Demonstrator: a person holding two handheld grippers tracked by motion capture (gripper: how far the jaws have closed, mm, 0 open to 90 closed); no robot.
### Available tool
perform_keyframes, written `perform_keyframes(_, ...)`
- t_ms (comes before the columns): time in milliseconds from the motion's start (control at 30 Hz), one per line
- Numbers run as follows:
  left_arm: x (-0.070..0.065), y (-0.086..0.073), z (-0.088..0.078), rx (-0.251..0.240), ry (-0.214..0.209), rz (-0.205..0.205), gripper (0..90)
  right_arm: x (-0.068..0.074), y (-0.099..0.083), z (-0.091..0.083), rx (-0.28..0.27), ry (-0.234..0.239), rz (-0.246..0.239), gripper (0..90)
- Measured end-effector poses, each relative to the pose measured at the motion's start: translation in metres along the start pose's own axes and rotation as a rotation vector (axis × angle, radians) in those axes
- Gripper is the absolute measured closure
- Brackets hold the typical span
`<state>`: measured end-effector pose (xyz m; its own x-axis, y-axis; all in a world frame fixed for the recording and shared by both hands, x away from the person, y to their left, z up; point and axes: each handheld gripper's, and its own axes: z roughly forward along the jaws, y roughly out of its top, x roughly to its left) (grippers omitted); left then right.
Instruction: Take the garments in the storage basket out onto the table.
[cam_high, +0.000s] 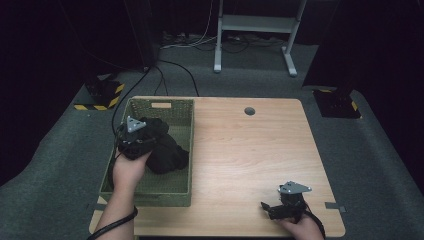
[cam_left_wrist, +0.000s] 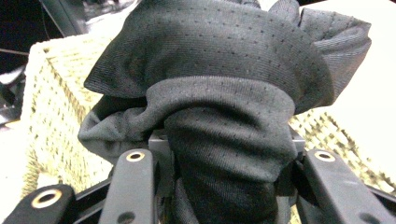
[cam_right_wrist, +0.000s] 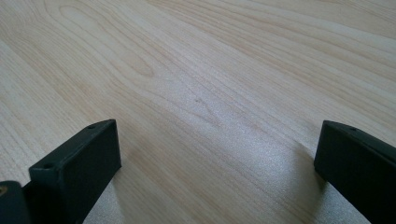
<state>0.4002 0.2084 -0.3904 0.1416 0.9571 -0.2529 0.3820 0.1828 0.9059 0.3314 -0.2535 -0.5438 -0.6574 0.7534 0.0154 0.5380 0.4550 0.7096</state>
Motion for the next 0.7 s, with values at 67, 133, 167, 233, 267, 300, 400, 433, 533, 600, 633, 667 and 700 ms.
perform_keyframes(67,-0.002,0.003,-0.003,-0.027,0.002,0.003,55.1,0.000,0.000,0.000,0.000,0.000,0.000,0.1)
perform_keyframes(133,-0.004,0.005,-0.006,-0.052,0.002,0.010,55.1,0.000,0.000,0.000,-0.002,0.000,0.001,0.1)
perform_keyframes(167,-0.005,0.007,-0.009,-0.076,0.004,0.012,55.1,0.000,0.000,0.000,-0.002,0.001,0.001,0.1)
perform_keyframes(233,-0.005,0.010,-0.012,-0.094,0.004,0.012,55.1,0.000,0.000,0.000,0.000,0.000,0.000,0.1)
perform_keyframes(267,-0.006,0.012,-0.015,-0.113,0.005,0.009,55.0,0.000,0.000,0.000,-0.001,-0.001,-0.001,0.1)
perform_keyframes(300,-0.006,0.012,-0.015,-0.113,0.005,0.009,55.1,0.000,0.000,0.000,-0.001,-0.001,-0.001,0.1)
perform_keyframes(400,-0.006,0.017,-0.021,-0.159,0.008,0.010,55.1,0.000,0.000,0.000,0.000,0.000,0.000,0.1)
perform_keyframes(433,-0.007,0.018,-0.022,-0.175,0.007,0.008,55.1,0.000,0.000,0.000,0.000,0.000,-0.001,0.1)
perform_keyframes(533,-0.008,0.022,-0.028,-0.213,0.004,0.012,55.1,0.000,0.000,0.000,-0.001,-0.001,-0.001,0.1)
perform_keyframes(600,-0.009,0.023,-0.030,-0.231,0.002,0.011,55.1,0.000,0.000,0.000,-0.001,-0.001,-0.001,0.1)
perform_keyframes(633,-0.010,0.024,-0.031,-0.239,0.002,0.015,55.1,0.000,0.000,0.000,0.000,0.000,-0.001,0.1)
perform_keyframes(667,-0.012,0.028,-0.034,-0.275,-0.002,0.013,55.1,0.000,0.000,0.000,0.001,-0.001,-0.001,0.1)
perform_keyframes(700,-0.012,0.028,-0.034,-0.275,-0.002,0.013,55.2,0.000,0.000,0.000,0.001,-0.001,-0.001,0.1)
